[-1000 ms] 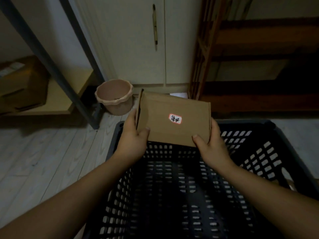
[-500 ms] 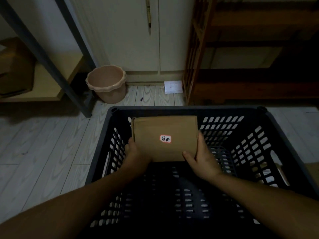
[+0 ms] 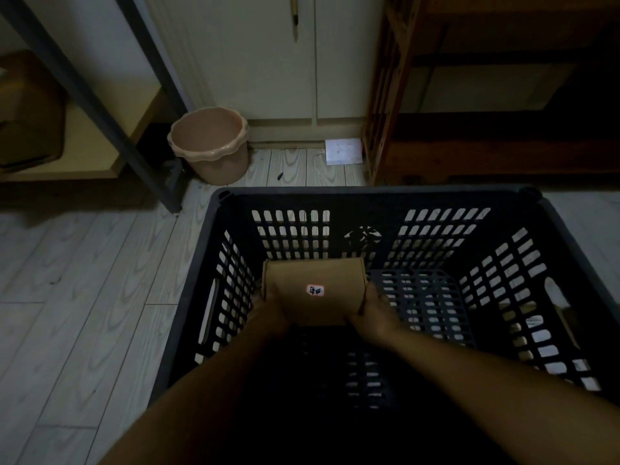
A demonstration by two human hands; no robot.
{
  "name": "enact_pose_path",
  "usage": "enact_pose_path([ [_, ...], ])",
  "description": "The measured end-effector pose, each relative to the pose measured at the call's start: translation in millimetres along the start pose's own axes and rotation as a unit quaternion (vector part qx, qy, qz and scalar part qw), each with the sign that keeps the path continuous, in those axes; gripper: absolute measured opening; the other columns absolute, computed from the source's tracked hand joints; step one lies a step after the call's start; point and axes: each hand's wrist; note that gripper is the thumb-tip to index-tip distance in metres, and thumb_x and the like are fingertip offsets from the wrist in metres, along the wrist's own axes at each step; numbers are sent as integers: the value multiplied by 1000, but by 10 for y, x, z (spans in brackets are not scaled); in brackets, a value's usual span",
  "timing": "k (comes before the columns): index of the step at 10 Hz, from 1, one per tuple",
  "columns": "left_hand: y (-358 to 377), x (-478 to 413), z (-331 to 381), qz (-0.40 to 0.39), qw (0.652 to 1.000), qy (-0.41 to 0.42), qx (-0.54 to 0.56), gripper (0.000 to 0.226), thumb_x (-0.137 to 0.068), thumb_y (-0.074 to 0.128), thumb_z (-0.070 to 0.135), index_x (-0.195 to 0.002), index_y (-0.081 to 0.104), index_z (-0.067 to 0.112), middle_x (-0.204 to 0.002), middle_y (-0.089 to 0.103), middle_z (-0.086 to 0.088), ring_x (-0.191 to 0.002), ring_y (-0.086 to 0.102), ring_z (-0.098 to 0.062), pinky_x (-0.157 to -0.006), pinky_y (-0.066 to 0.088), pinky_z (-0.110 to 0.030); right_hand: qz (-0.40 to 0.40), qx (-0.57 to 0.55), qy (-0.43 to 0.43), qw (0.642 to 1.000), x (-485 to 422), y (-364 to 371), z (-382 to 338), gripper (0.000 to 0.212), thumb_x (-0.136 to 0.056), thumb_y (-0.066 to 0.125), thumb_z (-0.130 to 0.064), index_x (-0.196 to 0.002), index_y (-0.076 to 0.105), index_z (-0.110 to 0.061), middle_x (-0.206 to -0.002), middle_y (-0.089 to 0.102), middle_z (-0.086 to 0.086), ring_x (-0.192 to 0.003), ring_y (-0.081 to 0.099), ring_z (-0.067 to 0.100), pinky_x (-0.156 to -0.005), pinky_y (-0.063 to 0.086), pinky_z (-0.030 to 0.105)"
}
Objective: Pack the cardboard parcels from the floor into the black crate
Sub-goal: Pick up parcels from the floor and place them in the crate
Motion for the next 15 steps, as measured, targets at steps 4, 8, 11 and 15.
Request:
enact_pose_path([
  [4, 94, -260, -224, 13, 999, 14, 43, 86, -89, 58, 33, -150, 0, 17, -157, 7, -12, -144, 12, -30, -118, 17, -44, -23, -35, 11, 999, -85, 393, -3, 74, -93, 56, -27, -151, 15, -8, -153, 29, 15, -139, 32, 29, -115, 25, 35],
  [8, -65, -169, -79, -64, 986, 95, -123, 71, -92, 48, 45, -148, 19, 12, -156, 15, -14, -144, 12, -31, -118, 12, -41, -68, -57, 9, 996, 52, 25, -84, 71, -85, 61, -46, -144, 37, -15, -142, 44, 4, -127, 47, 26, -105, 39, 31],
  [11, -1331, 1462, 615, -91, 992, 80, -23, 100, -54, 54, 68, -140, 41, 19, -143, 36, -6, -130, 38, -28, -111, 33, -42, -82, -106, 4, 991, 1474, -1387, -1058, 32, -91, 56, -33, -121, 58, -22, -113, 62, -2, -91, 55, 10, -69, 42, 20],
  [15, -3358, 4546, 1909, -48, 993, 109, 23, 58, -91, 58, 24, -143, 33, 13, -147, 33, -12, -133, 35, -28, -106, 32, -36, -50, -78, -35, 995, 4134, -3585, -2359, 31, -92, 56, -37, -117, 60, -18, -116, 62, 0, -102, 59, 16, -88, 47, 25],
])
Point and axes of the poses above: each hand's wrist, its own x-axis away from the middle knuckle, its own y-axis out of the palm, z = x × y
